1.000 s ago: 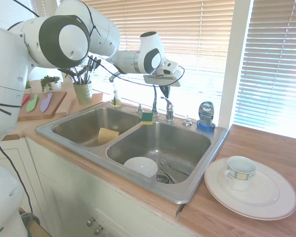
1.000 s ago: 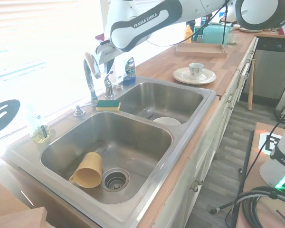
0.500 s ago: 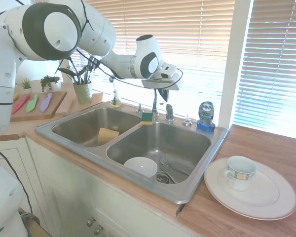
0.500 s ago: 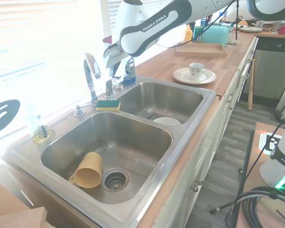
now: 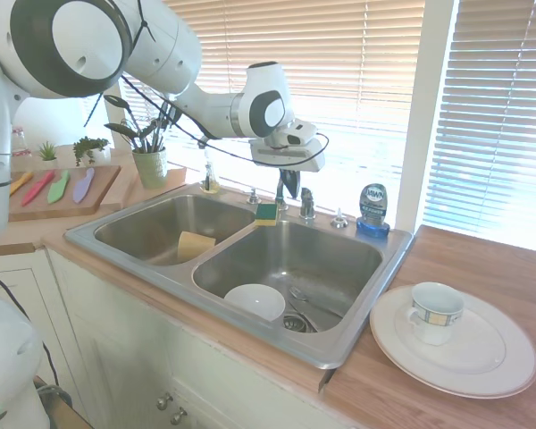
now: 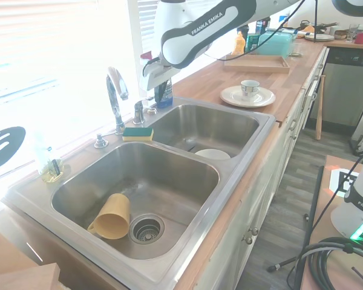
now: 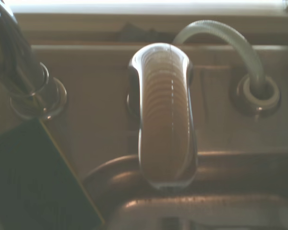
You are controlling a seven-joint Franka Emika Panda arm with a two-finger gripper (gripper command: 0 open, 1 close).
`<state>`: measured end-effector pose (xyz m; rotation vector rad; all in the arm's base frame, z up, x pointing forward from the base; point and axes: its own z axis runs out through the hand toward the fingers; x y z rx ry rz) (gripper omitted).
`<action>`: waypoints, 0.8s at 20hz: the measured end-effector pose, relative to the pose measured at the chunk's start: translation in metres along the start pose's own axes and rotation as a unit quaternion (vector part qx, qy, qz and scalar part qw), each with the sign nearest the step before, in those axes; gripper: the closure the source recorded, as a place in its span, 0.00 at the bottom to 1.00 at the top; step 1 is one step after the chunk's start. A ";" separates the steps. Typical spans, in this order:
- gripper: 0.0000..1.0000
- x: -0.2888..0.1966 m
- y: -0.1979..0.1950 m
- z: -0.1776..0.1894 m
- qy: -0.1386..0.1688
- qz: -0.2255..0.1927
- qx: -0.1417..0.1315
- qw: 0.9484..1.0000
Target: Turn off the faucet
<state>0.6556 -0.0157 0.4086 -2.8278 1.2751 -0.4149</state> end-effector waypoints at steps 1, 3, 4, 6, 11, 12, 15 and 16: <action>1.00 -0.005 0.004 0.000 -0.011 0.001 -0.011 1.000; 1.00 -0.017 0.013 0.002 -0.033 0.002 -0.034 0.999; 1.00 -0.022 0.017 0.003 -0.041 0.002 -0.043 0.998; 1.00 -0.033 0.026 0.005 -0.055 0.002 -0.056 0.997; 1.00 -0.074 0.054 -0.010 -0.069 -0.005 -0.067 0.995; 1.00 -0.082 0.061 -0.016 -0.069 -0.005 -0.069 0.995; 1.00 -0.105 0.082 -0.030 -0.069 -0.003 -0.071 0.995; 1.00 -0.111 0.089 -0.034 -0.069 -0.002 -0.071 0.995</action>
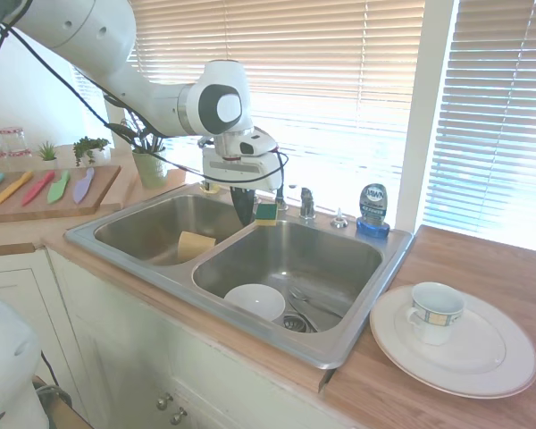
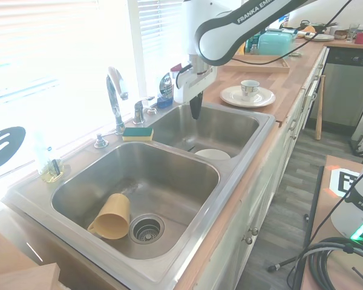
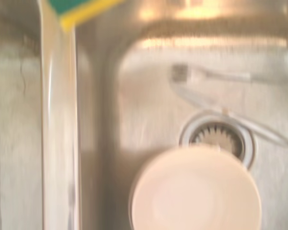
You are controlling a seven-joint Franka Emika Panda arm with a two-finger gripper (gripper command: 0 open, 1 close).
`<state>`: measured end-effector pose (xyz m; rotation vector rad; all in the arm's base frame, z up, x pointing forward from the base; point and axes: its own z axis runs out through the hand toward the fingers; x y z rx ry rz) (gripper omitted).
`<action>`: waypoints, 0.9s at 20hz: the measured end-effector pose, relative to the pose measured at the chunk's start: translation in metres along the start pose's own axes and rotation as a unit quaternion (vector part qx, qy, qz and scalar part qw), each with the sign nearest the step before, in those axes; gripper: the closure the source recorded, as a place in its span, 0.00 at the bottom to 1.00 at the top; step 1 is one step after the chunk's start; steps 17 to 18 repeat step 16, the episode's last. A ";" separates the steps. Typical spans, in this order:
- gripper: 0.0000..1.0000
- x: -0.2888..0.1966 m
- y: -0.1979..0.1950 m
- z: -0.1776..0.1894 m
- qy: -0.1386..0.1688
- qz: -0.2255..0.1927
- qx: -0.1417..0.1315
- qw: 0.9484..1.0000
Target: Turn off the faucet
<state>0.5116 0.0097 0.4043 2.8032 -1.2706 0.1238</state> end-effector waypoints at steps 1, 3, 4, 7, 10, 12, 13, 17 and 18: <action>1.00 -0.005 0.007 -0.002 0.000 0.001 0.000 1.000; 0.00 -0.012 0.020 -0.005 0.001 0.004 0.002 1.000; 0.00 -0.016 0.024 -0.007 0.001 0.005 0.003 1.000; 0.00 -0.023 0.033 -0.004 -0.002 0.009 0.005 1.000; 0.00 -0.023 0.036 0.002 -0.003 0.012 0.004 1.000; 0.00 -0.023 0.037 0.002 -0.002 0.013 0.007 1.000; 0.00 -0.023 0.037 0.002 -0.002 0.014 0.008 1.000; 0.00 -0.024 0.037 0.004 -0.002 0.013 0.008 1.000; 0.00 -0.024 0.037 0.004 -0.002 0.013 0.008 1.000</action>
